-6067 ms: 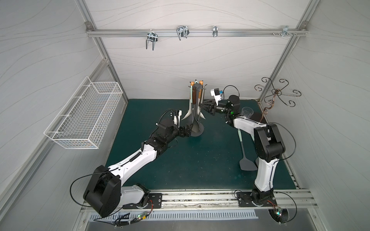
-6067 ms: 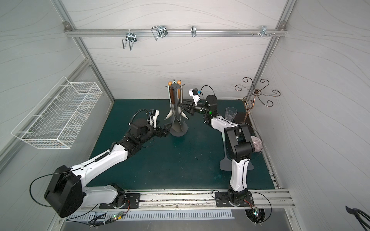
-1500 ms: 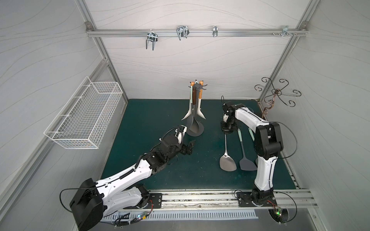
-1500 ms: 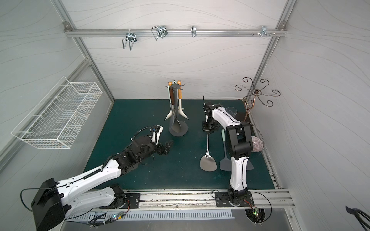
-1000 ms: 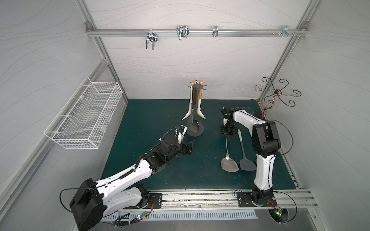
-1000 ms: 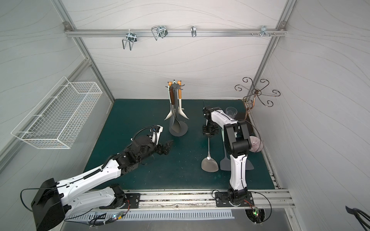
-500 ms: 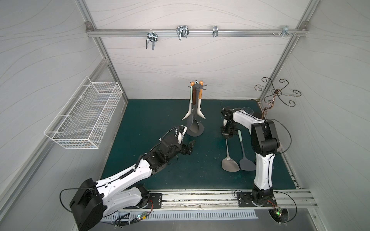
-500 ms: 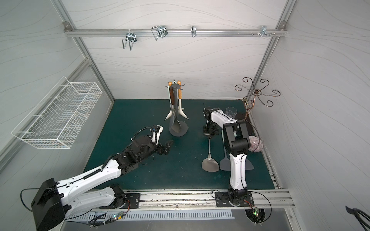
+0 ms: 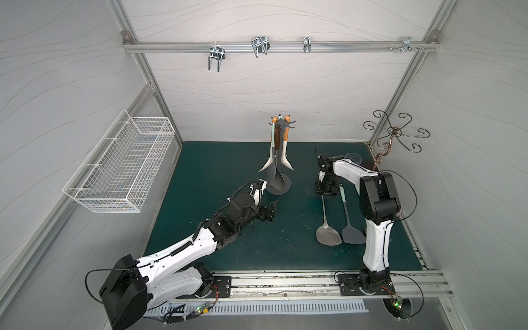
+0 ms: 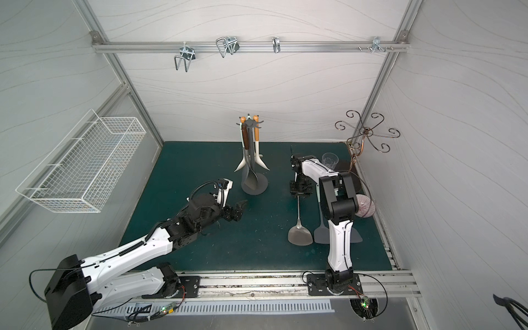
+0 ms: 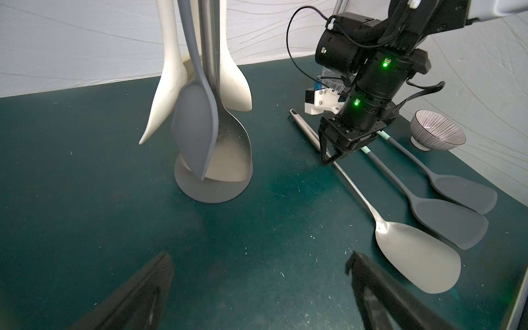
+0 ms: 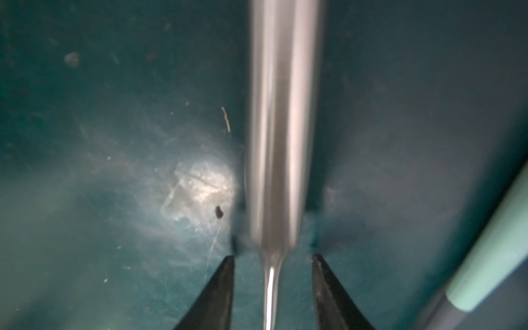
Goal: Take the spatula off the kitchen utensil rack
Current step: Place the spatula at the center of the board.
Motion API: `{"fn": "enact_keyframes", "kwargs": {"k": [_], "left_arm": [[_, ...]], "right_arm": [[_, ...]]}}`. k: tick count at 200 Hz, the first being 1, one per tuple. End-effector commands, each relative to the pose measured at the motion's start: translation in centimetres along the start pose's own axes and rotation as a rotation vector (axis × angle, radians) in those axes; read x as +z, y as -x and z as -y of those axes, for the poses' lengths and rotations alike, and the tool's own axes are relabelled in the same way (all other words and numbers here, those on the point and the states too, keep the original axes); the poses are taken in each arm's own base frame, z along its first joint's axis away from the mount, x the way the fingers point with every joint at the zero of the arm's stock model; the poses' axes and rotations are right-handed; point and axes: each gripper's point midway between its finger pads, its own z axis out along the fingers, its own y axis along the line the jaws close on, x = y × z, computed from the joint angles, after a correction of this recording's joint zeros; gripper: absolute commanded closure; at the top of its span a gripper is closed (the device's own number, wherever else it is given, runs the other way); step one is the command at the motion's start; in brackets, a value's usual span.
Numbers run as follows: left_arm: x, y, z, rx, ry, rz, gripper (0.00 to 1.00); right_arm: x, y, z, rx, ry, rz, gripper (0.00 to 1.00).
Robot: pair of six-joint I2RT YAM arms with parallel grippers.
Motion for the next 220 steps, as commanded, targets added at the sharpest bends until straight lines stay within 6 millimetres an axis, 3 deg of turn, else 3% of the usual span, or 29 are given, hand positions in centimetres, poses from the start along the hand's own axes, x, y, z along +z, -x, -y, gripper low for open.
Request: {"fn": "enact_keyframes", "kwargs": {"k": [1, 31, 73, 99, 121, 170, 220], "left_arm": [[-1.2, 2.2, 0.5, -0.016, -0.02, 0.061, 0.0], [-3.4, 3.9, 0.9, -0.059, -0.049, 0.11, 0.0], [-6.5, 6.0, 0.6, -0.104, -0.056, 0.196, 0.0], [-7.7, 5.9, -0.2, -0.143, -0.023, 0.183, 0.0], [-9.0, 5.2, -1.1, -0.208, 0.004, 0.167, 0.0], [-11.7, 4.3, -2.0, -0.318, 0.019, 0.145, 0.0], [-12.4, 4.8, -2.5, -0.294, 0.059, 0.127, 0.0]], "right_arm": [[-4.3, 0.3, -0.4, -0.006, 0.045, 0.109, 0.46], [-8.4, -0.3, -1.4, -0.017, 0.135, 0.246, 0.35], [-15.7, -2.6, -4.7, -0.106, 0.38, 0.484, 0.34], [-19.9, -4.8, -7.0, -0.221, 0.491, 0.628, 0.33], [-22.3, -6.9, -8.4, -0.313, 0.522, 0.724, 0.33], [-24.2, -10.7, -9.2, -0.376, 0.639, 0.816, 0.31], [-23.9, -11.8, -9.1, -0.401, 0.672, 0.865, 0.3]]}}
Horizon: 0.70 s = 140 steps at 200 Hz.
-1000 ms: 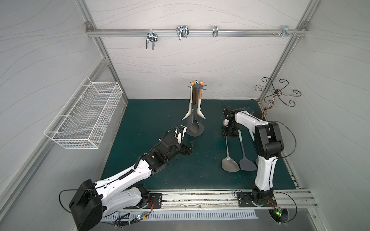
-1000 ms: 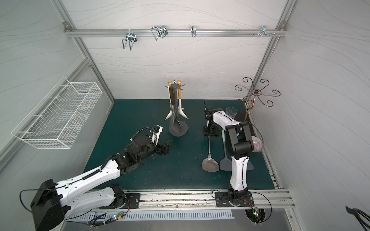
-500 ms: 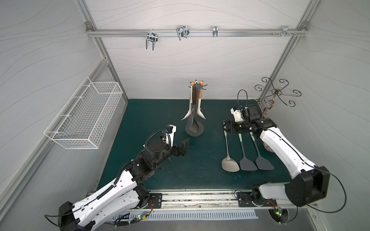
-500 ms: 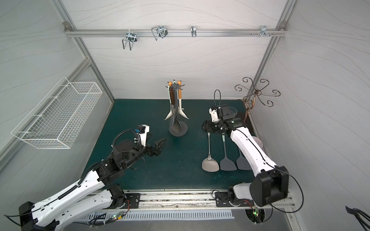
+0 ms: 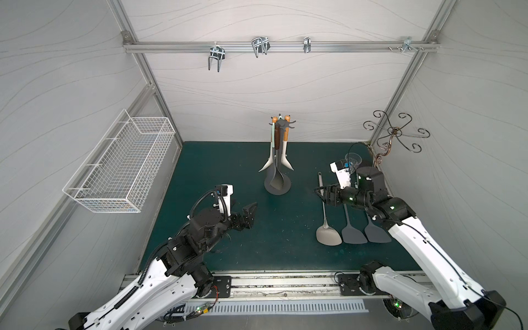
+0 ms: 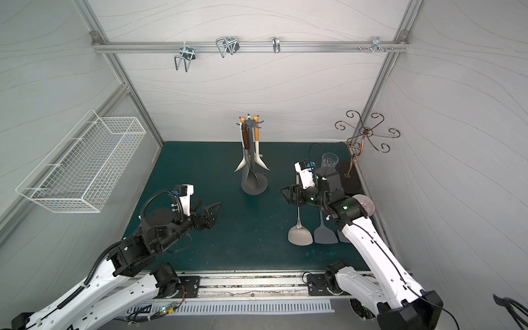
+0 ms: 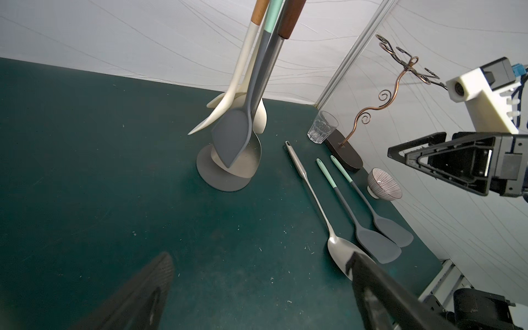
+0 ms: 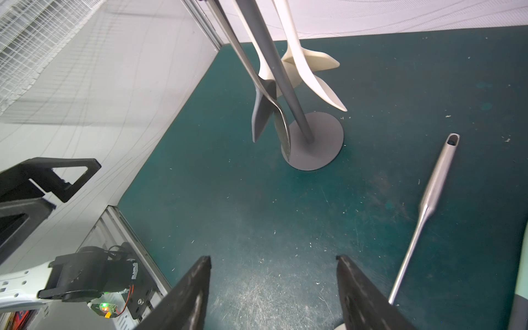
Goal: Take the spatula off the kitchen utensil rack
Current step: Place the spatula at the center of the board.
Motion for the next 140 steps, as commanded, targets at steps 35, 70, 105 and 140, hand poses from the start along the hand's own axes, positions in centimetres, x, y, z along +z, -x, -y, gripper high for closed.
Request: {"fn": "enact_keyframes", "kwargs": {"k": [35, 70, 105, 140], "left_arm": [[0.6, 2.6, 0.0, 0.014, 0.068, 0.049, 0.0], [3.6, 3.5, 0.2, -0.01, 0.058, 0.044, 0.0], [6.5, 4.2, -1.5, -0.1, 0.055, 0.001, 0.0], [7.9, 3.3, -3.8, -0.146, 0.066, 0.015, 0.0]], "right_arm": [[0.8, 1.0, -1.6, -0.065, 0.082, 0.123, 0.31], [2.7, 2.6, -2.7, -0.15, 0.106, 0.2, 0.32], [5.7, 4.1, -3.3, -0.173, 0.13, 0.226, 0.35], [9.4, 5.2, -4.8, -0.241, 0.103, 0.262, 0.39]]}}
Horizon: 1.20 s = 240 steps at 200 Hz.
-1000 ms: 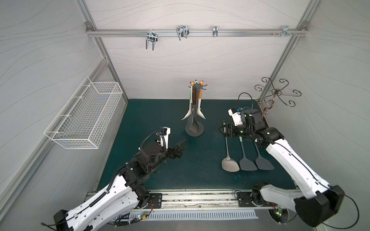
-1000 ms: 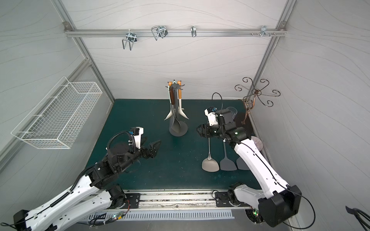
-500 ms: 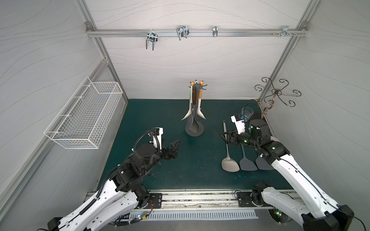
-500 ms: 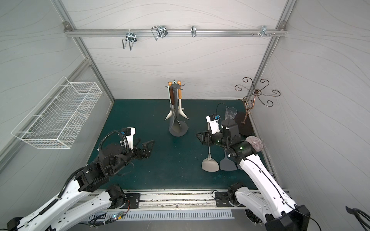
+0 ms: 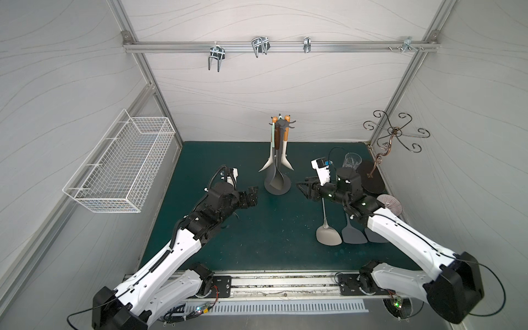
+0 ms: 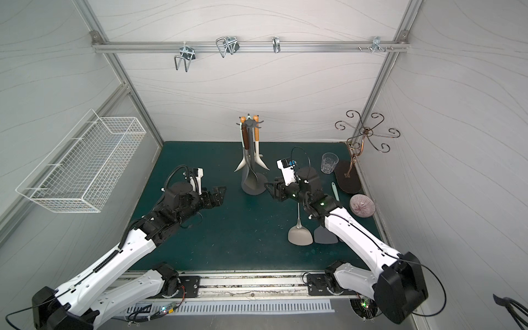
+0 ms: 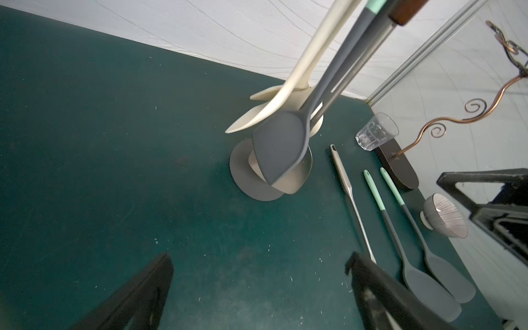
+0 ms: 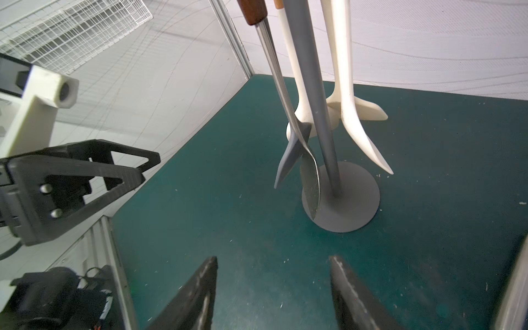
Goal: Take the spatula off the kitchen utensil rack
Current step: Take off the spatula from the rack.
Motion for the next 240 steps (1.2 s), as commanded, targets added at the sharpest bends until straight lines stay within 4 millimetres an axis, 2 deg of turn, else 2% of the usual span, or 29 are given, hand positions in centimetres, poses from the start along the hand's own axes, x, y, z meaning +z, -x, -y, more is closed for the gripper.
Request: {"fn": "enact_keyframes", "kwargs": {"k": [1, 17, 41, 65, 79, 103, 135, 160, 180, 209, 240], "left_arm": [[0.3, 2.1, 1.1, -0.052, -0.096, 0.081, 0.0], [1.2, 2.2, 0.3, -0.076, -0.095, 0.098, 0.0], [2.5, 2.9, 0.1, -0.067, -0.115, 0.142, 0.0], [3.8, 3.3, -0.4, -0.084, -0.11, 0.131, 0.0], [3.9, 3.3, -0.5, -0.087, -0.103, 0.106, 0.01], [3.5, 2.5, -0.3, -0.089, -0.12, 0.077, 0.01], [3.7, 0.5, -1.3, -0.089, -0.123, 0.092, 0.01], [3.7, -0.4, -1.9, -0.072, -0.122, 0.105, 0.01], [3.7, -0.5, -1.6, -0.067, -0.129, 0.102, 0.01], [3.6, -0.4, -1.2, -0.068, -0.142, 0.102, 0.01], [3.4, -0.5, -0.9, -0.058, -0.148, 0.102, 0.01]], "right_arm": [[2.0, 3.4, -1.6, -0.106, -0.011, 0.122, 0.39], [4.2, 3.6, -1.2, -0.145, -0.09, 0.122, 0.44], [6.7, 4.4, -0.4, -0.19, -0.254, 0.18, 0.4], [8.3, 5.6, 0.9, -0.181, -0.408, 0.22, 0.41], [9.0, 6.1, 0.8, -0.192, -0.431, 0.231, 0.42], [9.7, 7.6, -0.1, -0.244, -0.454, 0.285, 0.43], [9.5, 9.5, 0.4, -0.273, -0.547, 0.342, 0.47], [9.4, 10.3, 0.5, -0.285, -0.572, 0.367, 0.52], [10.0, 10.5, 0.8, -0.292, -0.601, 0.352, 0.58], [11.1, 10.2, 1.0, -0.292, -0.61, 0.337, 0.6], [11.5, 10.1, 1.3, -0.289, -0.636, 0.336, 0.66]]}}
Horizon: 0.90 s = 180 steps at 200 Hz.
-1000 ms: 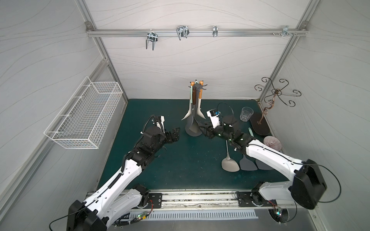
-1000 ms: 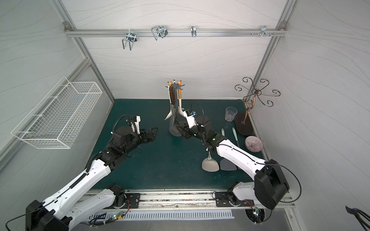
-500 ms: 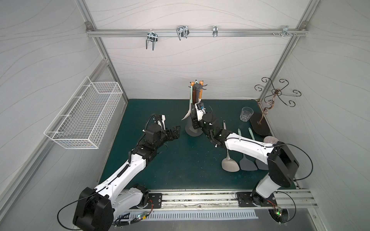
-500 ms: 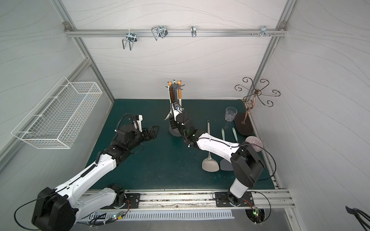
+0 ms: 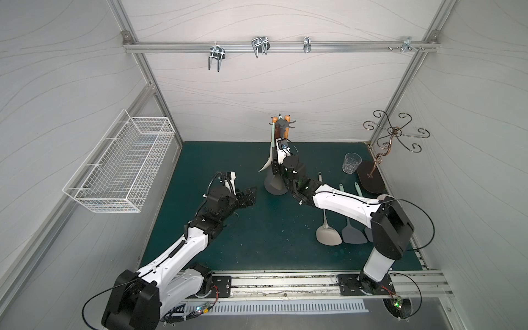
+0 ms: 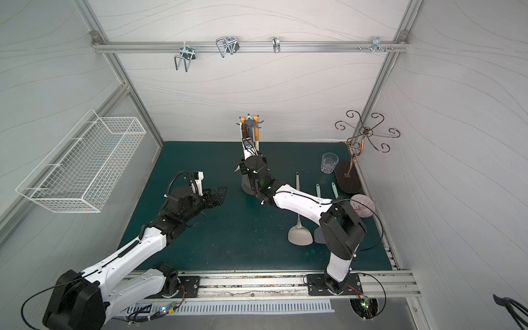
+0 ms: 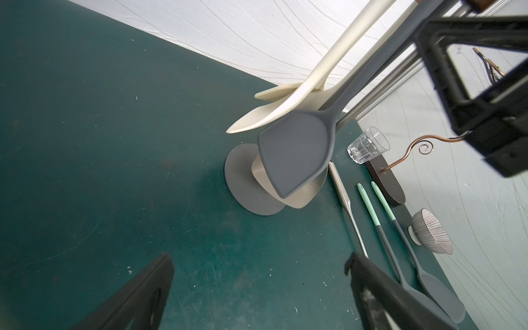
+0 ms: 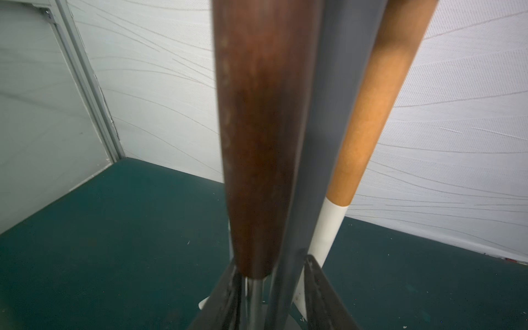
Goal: Take the spatula off the kitchen utensil rack
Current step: Take off the spatula from the rack.
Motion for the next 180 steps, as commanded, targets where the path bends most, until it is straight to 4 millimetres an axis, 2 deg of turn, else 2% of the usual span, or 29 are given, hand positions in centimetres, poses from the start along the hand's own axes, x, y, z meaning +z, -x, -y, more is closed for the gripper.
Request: {"fn": "enact_keyframes", "kwargs": {"k": [1, 50, 115, 180], "left_arm": [[-0.6, 2.1, 1.9, 0.02, -0.059, 0.07, 0.01], [-0.8, 2.2, 2.4, 0.036, -0.068, 0.071, 0.01], [-1.0, 2.3, 2.7, 0.045, -0.071, 0.075, 0.01], [-1.1, 2.3, 2.9, 0.06, -0.076, 0.079, 0.01]], "right_arm": [[0.2, 0.4, 0.0, -0.003, -0.037, 0.012, 0.67], [0.7, 0.2, -0.1, -0.039, -0.056, 0.016, 0.79], [0.3, 0.1, -0.6, -0.057, -0.024, 0.005, 1.0], [-1.8, 1.7, -1.4, -0.099, 0.042, 0.033, 1.0]]}}
